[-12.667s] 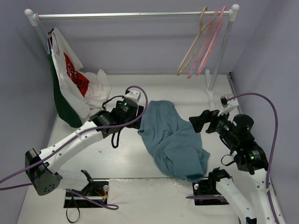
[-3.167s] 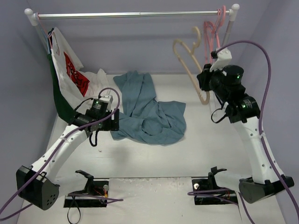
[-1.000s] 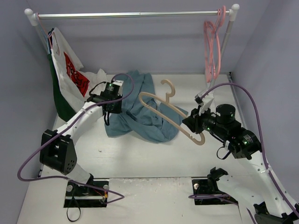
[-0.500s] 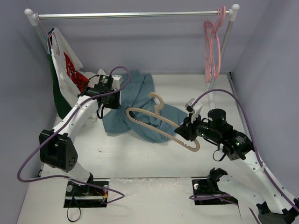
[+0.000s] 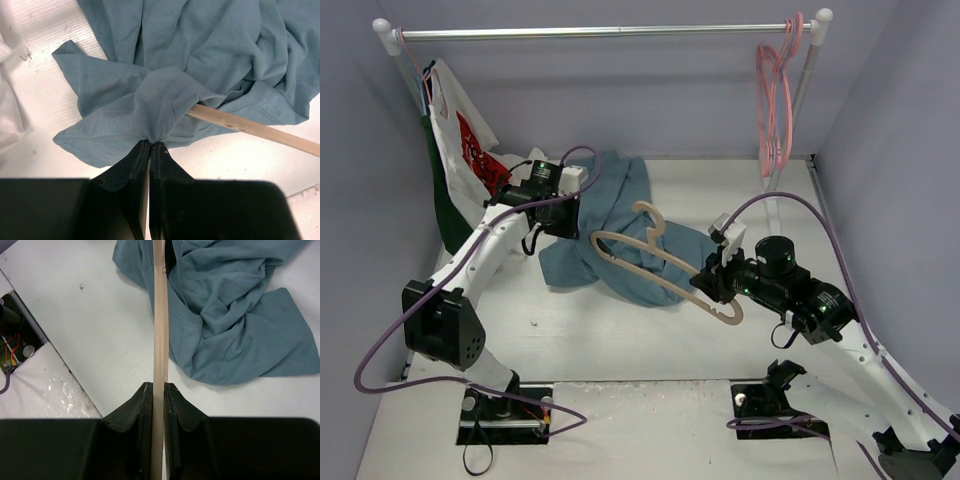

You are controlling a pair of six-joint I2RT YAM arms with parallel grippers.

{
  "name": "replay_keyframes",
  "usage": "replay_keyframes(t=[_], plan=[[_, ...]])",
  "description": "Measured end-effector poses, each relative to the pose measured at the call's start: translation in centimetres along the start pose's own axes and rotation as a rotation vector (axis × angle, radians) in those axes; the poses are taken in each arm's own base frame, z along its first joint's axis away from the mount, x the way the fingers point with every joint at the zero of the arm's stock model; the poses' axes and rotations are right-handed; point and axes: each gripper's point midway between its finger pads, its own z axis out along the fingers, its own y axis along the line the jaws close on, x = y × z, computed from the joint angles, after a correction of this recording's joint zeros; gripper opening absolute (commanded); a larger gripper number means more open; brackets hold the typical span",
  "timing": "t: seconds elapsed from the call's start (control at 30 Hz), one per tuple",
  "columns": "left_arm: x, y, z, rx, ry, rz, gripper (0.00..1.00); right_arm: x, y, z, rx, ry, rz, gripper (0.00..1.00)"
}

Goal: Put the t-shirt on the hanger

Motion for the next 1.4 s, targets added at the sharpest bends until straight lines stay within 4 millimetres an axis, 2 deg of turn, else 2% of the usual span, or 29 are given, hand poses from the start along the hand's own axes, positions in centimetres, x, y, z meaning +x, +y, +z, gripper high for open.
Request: replay_keyframes(t=[0.27,0.53,0.7,0.87,1.1,1.4], plan=[[-1.7,-0.6,-1.2,0.028,-0.04,0.065,0.0,0.8,0.9,1.0,-0.036,0.02,-0.021,0.0],[-1.4,-1.4,-2.0,0.087,-0.04,0.148,0.0,1.5,0.7,2.2,-0.038,-0.042,-0.041,0.0],[-1.6,-2.8,-3.7,0.157,-0.07,0.196,0.0,2.1,0.5,3.4,-0.049,-0.103,-0.046,0.0],[-2.7,-4.0,-5.8,0.205,-0.119,0.251,0.0,2.3,1.2,4.4,-0.108,-0.192,-0.056,0.0],[-3.2,-4.9,-7.7,0.248,-0.137,0.319,0.0,1.9,2.9,4.1,-0.207,-0.295,-0.101,0.0],[-4.0,-5.3,-10.4,0.249,-0.176,0.407,0.0,1.1,3.8,3.0,-0.25,-0.369,-0.13,0.0]])
